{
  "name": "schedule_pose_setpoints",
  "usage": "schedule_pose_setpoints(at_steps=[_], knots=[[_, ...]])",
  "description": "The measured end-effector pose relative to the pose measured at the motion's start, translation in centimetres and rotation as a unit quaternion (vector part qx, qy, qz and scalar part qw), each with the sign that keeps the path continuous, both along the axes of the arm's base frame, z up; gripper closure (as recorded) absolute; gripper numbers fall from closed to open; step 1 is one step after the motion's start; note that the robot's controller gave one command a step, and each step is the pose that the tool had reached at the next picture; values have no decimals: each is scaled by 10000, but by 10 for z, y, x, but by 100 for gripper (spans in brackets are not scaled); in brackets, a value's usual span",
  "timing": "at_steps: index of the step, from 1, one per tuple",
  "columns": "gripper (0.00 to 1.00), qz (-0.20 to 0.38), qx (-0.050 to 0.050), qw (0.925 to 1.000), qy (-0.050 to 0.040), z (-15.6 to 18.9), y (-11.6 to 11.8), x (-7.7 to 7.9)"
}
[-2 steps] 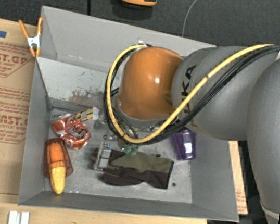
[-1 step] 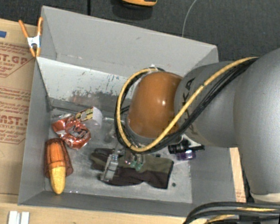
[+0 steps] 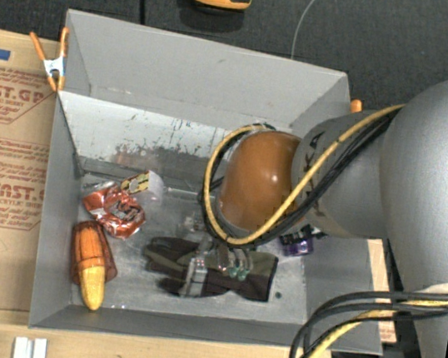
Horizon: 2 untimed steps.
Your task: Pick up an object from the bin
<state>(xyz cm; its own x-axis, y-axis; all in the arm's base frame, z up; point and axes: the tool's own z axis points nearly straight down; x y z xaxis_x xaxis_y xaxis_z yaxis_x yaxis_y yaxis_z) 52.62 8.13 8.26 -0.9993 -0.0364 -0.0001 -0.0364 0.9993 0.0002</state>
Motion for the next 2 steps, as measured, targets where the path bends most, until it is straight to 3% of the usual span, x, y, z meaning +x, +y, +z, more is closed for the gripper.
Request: schedule_pose_setpoints(at_steps=[2], knots=[[0, -454, 4, 9990, -20, -12, -10, -8]])
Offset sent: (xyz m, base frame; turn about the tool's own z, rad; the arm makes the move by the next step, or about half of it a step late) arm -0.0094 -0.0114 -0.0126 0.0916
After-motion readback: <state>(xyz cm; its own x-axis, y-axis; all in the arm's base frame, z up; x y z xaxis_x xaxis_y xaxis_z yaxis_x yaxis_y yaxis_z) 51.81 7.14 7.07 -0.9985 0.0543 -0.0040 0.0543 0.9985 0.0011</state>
